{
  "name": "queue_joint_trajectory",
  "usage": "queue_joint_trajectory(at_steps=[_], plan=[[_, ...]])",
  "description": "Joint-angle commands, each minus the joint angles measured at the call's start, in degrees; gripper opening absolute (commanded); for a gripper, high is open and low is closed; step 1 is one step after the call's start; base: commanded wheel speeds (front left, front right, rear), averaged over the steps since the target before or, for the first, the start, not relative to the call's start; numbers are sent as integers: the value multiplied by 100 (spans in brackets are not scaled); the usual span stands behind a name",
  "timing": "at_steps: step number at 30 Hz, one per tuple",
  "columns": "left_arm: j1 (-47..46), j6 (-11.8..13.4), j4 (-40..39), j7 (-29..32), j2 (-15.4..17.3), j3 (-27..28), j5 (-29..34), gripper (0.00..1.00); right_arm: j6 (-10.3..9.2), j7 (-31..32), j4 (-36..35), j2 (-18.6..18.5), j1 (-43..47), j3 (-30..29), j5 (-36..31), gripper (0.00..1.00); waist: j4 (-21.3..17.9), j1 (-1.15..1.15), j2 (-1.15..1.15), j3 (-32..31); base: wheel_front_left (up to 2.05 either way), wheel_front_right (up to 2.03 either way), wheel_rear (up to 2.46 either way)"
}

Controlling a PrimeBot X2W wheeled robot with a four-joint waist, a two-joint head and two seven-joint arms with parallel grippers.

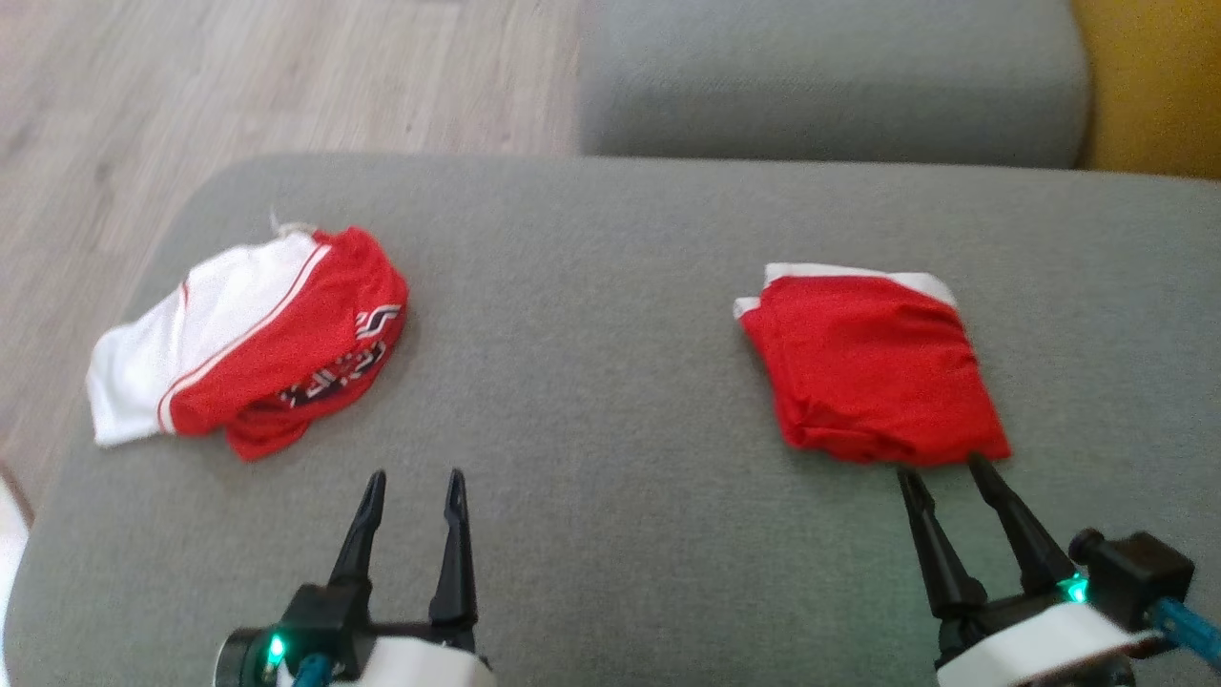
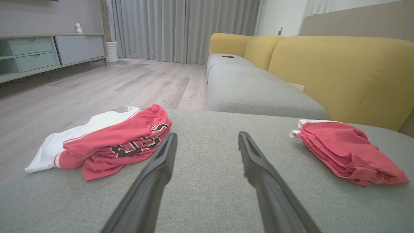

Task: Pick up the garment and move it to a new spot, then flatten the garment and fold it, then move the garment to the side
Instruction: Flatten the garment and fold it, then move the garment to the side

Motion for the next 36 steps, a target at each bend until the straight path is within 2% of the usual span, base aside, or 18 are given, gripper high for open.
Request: queue_joint_trajectory(at_steps=[1, 8, 16, 36], plan=[[-127, -15, -208, -29, -19, 230, 51, 100, 37, -198, -94, -133, -177, 76, -126, 100, -159, 1, 0, -174, 0, 0, 0], [362, -14, -353, -29, -19, 432, 111, 100, 37, -969, 779, -75, -376, -1, -341, 100, -407, 1, 0, -516, 0, 0, 0], [625, -23, -438, -29, -19, 556, 140, 100, 37, -1164, 1366, 125, -563, -144, -500, 100, -516, 1, 0, -676, 0, 0, 0], [657, -50, -405, -29, -19, 612, 189, 100, 37, -1172, 1291, 389, -517, -249, -720, 100, -491, 1, 0, -666, 0, 0, 0]])
